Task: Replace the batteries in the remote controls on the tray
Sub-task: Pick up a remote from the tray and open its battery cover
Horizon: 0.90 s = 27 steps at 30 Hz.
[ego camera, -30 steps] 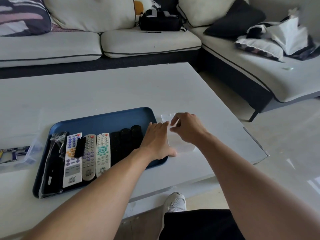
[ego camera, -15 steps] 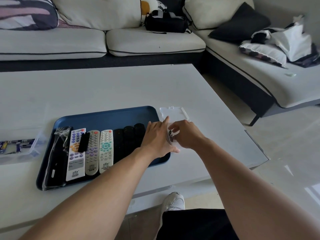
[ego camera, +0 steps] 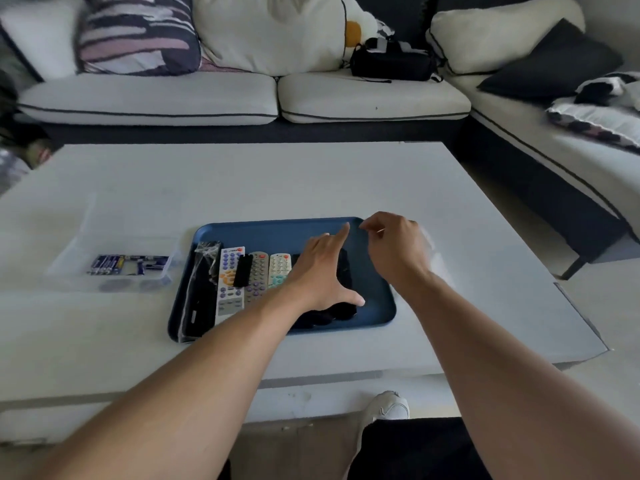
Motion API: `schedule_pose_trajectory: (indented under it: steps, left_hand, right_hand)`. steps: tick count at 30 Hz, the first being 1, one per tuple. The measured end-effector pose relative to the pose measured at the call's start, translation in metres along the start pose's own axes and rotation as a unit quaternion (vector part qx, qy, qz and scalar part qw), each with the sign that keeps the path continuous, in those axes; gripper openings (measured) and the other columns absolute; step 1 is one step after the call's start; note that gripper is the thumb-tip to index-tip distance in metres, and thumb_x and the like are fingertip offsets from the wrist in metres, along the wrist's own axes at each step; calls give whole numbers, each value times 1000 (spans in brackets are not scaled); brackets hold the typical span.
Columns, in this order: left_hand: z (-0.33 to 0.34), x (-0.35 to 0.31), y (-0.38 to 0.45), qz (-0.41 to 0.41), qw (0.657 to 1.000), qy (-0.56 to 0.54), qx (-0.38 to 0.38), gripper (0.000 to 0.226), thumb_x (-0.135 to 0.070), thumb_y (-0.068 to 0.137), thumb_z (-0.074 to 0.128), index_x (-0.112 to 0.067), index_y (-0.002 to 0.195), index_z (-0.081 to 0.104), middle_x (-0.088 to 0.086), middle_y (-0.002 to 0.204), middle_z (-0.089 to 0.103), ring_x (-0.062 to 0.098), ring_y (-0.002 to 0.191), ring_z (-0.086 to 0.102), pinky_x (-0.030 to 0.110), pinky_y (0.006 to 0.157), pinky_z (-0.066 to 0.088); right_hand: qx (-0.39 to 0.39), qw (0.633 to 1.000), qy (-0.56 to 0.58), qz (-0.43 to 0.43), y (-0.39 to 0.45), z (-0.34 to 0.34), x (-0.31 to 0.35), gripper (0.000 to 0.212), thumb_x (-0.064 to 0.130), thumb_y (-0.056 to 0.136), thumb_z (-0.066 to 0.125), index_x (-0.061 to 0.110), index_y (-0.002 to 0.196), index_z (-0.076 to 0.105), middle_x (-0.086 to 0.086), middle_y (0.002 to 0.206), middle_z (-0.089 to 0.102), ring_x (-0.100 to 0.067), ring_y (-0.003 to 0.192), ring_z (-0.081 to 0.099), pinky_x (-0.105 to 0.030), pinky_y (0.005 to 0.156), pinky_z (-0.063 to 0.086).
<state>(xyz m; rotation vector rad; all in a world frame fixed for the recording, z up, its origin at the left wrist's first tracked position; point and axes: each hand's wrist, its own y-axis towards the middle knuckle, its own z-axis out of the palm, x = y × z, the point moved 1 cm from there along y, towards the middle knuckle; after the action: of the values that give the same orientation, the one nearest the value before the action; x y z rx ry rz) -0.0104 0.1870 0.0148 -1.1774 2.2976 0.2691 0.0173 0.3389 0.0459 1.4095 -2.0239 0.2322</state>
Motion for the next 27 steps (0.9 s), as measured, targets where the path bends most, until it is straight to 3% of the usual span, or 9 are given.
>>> schedule_pose_trajectory:
  steps: [4, 8, 11, 14, 17, 19, 23, 27]
  left_hand:
    - [-32, 42, -32, -56, 997, -17, -46, 124, -51, 74, 83, -29, 160, -3, 0, 163, 22, 18, 152, 13, 37, 121, 19]
    - [-68, 92, -68, -142, 972, -60, -177, 80, -36, 93, 68, -22, 157, 24, -2, 151, 43, 18, 140, 37, 33, 111, 33]
    - [-92, 132, -96, -216, 941, -61, -252, 43, -24, 94, 65, -21, 135, 54, -5, 122, 62, 18, 117, 58, 28, 91, 43]
    - [-106, 164, -117, -289, 912, -84, -280, 24, -18, 92, 63, -20, 116, 67, -6, 105, 70, 16, 103, 64, 24, 83, 44]
    - [-118, 182, -130, -324, 887, -118, -306, 22, -13, 93, 60, -19, 112, 69, -5, 101, 69, 15, 97, 63, 22, 81, 43]
    - [-121, 190, -133, -336, 880, -113, -317, 29, -8, 91, 59, -17, 117, 68, -3, 108, 68, 17, 104, 63, 20, 82, 40]
    - [-112, 217, -148, -347, 884, 16, -313, 44, -7, 88, 58, -20, 130, 62, 3, 133, 58, 28, 123, 48, 33, 96, 41]
    - [-119, 238, -154, -328, 897, 99, -278, 34, -13, 86, 64, -24, 118, 67, 4, 123, 59, 30, 116, 50, 38, 96, 42]
  right_hand:
    - [14, 997, 42, -57, -8, 29, 50, 35, 1, 90, 49, 17, 104, 75, 4, 102, 73, -16, 92, 65, -22, 74, 47]
    - [66, 992, 58, -91, -20, 62, 96, 33, 4, 92, 49, 19, 107, 75, 3, 107, 73, -16, 94, 66, -29, 79, 54]
    - [130, 982, 38, -134, -32, 87, 127, 33, 7, 93, 50, 23, 108, 75, 3, 110, 73, -18, 96, 68, -36, 83, 58]
    - [194, 969, -5, -152, -42, 105, 148, 39, 7, 89, 49, 30, 108, 73, 6, 113, 73, -18, 100, 67, -37, 82, 59]
    - [222, 962, -30, -157, -51, 118, 161, 38, 10, 89, 51, 32, 111, 72, 7, 117, 71, -19, 104, 65, -31, 78, 54]
    - [223, 960, -38, -165, -56, 125, 167, 35, 13, 92, 50, 33, 112, 72, 7, 119, 69, -20, 108, 64, -30, 77, 52]
    - [226, 952, -38, -202, -61, 142, 185, 39, 12, 94, 48, 32, 119, 71, 8, 130, 64, -19, 119, 58, -31, 84, 49]
    - [229, 943, -33, -239, -62, 161, 198, 41, 9, 97, 46, 26, 127, 68, 1, 133, 62, -21, 127, 52, -34, 94, 46]
